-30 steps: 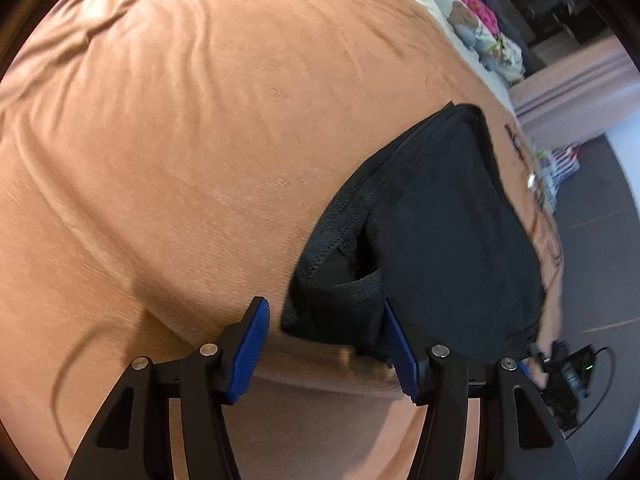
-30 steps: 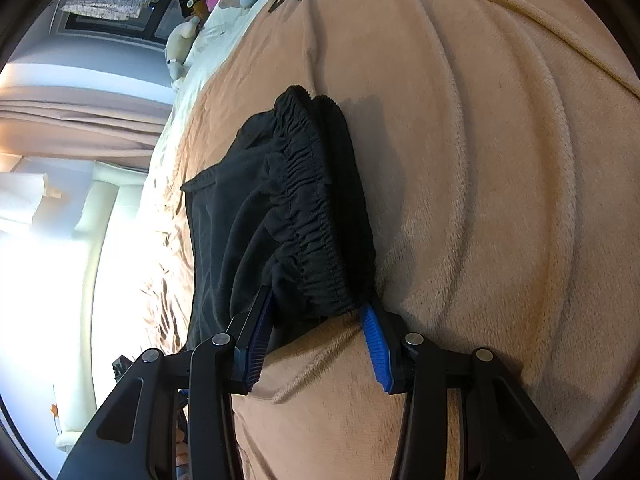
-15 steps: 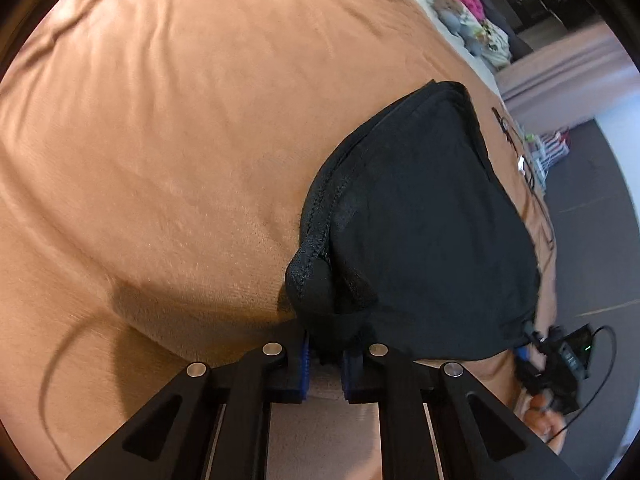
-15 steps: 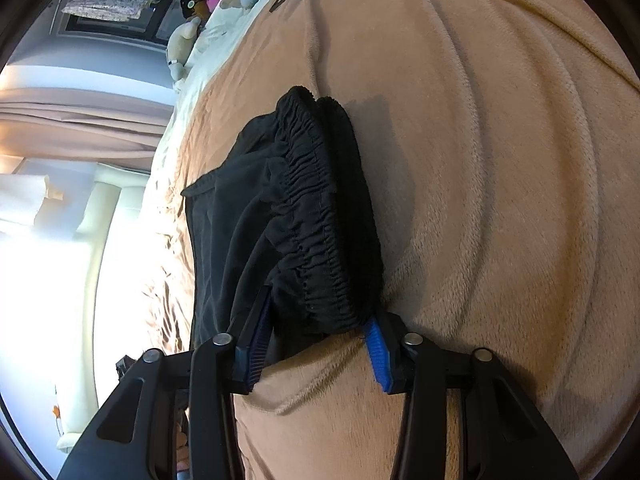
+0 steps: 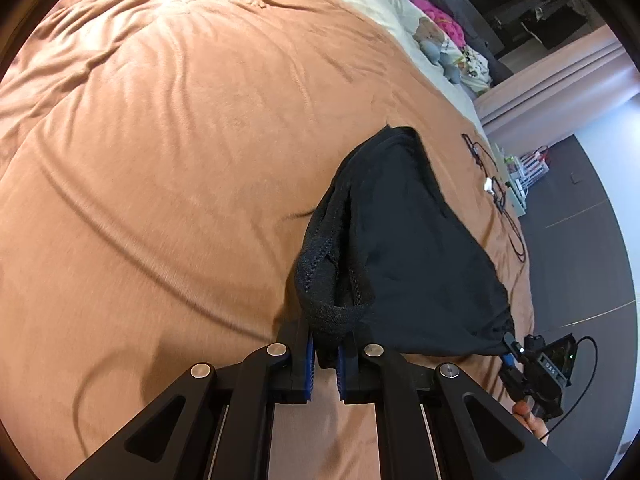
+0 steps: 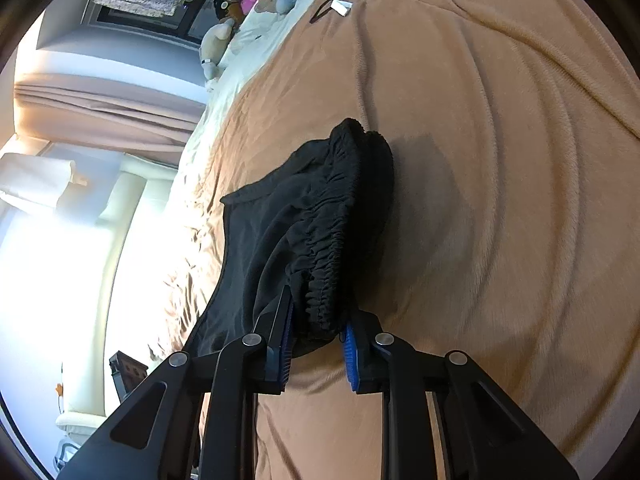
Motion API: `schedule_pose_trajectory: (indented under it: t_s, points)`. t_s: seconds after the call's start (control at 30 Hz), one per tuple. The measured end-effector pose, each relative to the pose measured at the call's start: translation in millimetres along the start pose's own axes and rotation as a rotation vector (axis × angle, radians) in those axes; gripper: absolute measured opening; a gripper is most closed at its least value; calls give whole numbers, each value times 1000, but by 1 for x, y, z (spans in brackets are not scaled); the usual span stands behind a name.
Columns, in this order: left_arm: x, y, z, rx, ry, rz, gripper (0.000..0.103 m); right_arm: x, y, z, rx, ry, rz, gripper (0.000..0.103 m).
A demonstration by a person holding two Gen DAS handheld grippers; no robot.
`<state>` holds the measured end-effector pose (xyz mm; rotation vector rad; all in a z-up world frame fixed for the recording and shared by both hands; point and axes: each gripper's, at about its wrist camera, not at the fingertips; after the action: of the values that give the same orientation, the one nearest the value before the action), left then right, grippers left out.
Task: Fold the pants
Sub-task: 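Lift the folded edge with the left gripper while the right gripper holds the waistband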
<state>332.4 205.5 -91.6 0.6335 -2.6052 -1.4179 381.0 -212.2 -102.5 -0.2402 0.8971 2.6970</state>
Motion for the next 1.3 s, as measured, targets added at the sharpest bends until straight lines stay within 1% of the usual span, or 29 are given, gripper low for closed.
schedule_pose_trajectory:
  t_s: [0.27,0.43,0.57,0.7,0.9,1.13,1.3]
  points:
    - [48,22,11,18,19,-15,9,29,11,2,34,31,42,18]
    - [79,33,18,40,32,-33,9,36,22,10,52,59,58,18]
    - [110,43,23,60,47,-49,9,44,30,18,70,92,77,18]
    - [143,50,33,77,83,-62,9,50,35,25,86,127,113,18]
    - [182,54,46,108,129,-73,9,54,42,29,127,180,164,18]
    - [210,54,42,136,155,-91,9,50,48,33,160,225,202,18]
    - [220,49,38,149,181,-89,9,46,55,36,170,256,241,18]
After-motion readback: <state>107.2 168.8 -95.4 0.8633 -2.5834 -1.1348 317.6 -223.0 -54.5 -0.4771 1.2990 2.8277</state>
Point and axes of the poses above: each gripper's, at about its wrist camera, not at the fingertips, and y roughly against the way its jaws point, z to its left, x to its underside, and after that the axes turned 15 degrees about z, right-handed
